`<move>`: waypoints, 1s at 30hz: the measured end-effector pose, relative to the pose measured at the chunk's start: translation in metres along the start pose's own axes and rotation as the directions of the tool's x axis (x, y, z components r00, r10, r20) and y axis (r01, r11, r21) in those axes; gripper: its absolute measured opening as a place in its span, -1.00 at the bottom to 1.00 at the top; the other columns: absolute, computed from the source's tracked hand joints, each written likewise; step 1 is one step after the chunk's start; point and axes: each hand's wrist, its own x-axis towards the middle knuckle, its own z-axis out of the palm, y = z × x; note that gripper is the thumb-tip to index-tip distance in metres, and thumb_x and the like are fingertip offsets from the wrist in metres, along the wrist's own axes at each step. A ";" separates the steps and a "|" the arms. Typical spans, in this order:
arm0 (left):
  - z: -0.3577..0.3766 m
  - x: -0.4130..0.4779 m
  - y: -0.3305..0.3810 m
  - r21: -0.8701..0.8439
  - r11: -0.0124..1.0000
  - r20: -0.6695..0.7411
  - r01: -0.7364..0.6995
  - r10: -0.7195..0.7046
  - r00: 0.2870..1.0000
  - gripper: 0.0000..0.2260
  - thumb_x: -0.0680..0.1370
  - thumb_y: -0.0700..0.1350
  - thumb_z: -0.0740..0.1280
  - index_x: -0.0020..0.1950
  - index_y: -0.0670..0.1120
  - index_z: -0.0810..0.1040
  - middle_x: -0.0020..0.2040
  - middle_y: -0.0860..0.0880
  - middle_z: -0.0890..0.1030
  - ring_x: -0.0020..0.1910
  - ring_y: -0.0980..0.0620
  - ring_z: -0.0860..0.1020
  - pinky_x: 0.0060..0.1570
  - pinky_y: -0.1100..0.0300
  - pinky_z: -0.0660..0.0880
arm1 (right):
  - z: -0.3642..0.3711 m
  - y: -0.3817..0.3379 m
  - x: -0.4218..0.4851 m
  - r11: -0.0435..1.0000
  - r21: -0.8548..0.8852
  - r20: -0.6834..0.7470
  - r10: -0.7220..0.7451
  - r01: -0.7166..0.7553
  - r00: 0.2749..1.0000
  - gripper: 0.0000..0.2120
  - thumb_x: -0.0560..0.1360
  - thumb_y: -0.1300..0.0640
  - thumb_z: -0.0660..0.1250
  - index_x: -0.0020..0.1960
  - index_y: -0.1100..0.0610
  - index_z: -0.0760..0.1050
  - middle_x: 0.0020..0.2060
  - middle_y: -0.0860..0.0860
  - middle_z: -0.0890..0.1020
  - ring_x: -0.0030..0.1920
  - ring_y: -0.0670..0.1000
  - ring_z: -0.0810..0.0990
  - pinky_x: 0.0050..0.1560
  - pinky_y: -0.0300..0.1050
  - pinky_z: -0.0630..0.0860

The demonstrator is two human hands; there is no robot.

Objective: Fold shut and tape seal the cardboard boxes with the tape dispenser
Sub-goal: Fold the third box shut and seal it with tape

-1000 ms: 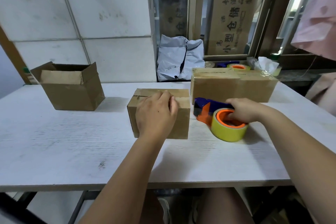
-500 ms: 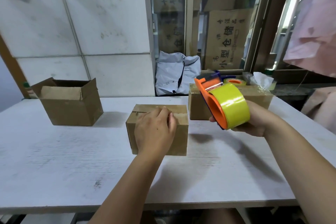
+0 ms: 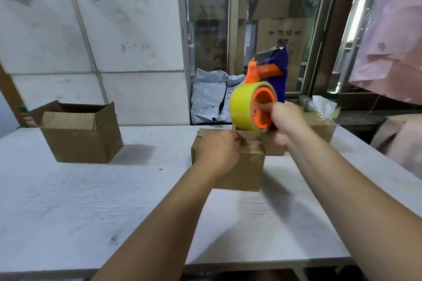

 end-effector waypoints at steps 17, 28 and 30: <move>-0.026 0.014 0.005 -0.888 0.457 -0.176 0.041 -0.423 0.889 -0.55 0.49 0.03 0.41 0.32 0.01 0.37 0.18 0.06 0.48 0.12 0.11 0.49 -0.13 0.38 0.46 | 0.022 0.044 -0.001 0.819 -0.451 0.069 -0.365 0.356 0.928 -0.56 0.47 0.35 0.26 0.21 -0.07 0.34 0.14 0.03 0.53 0.06 0.07 0.53 -0.16 -0.15 0.50; -0.041 0.029 -0.003 -0.969 0.249 -0.157 -0.002 -0.606 0.780 -0.90 0.56 -0.21 0.28 0.06 -0.07 0.48 -0.07 -0.04 0.57 -0.19 0.07 0.55 -0.26 0.28 0.49 | 0.019 0.046 -0.011 0.772 -0.480 0.132 -0.405 0.416 0.904 -0.43 0.47 0.44 0.23 0.14 -0.20 0.21 0.09 -0.09 0.44 0.08 -0.02 0.47 -0.01 -0.15 0.54; -0.041 0.028 -0.010 -0.974 0.226 -0.130 0.012 -0.604 0.787 -0.92 0.56 -0.24 0.26 0.01 -0.11 0.52 -0.10 -0.08 0.56 -0.22 0.05 0.53 -0.21 0.26 0.51 | 0.019 0.046 -0.012 0.777 -0.475 0.126 -0.405 0.414 0.906 -0.43 0.47 0.44 0.23 0.15 -0.20 0.21 0.10 -0.08 0.45 0.10 -0.01 0.48 0.04 -0.10 0.56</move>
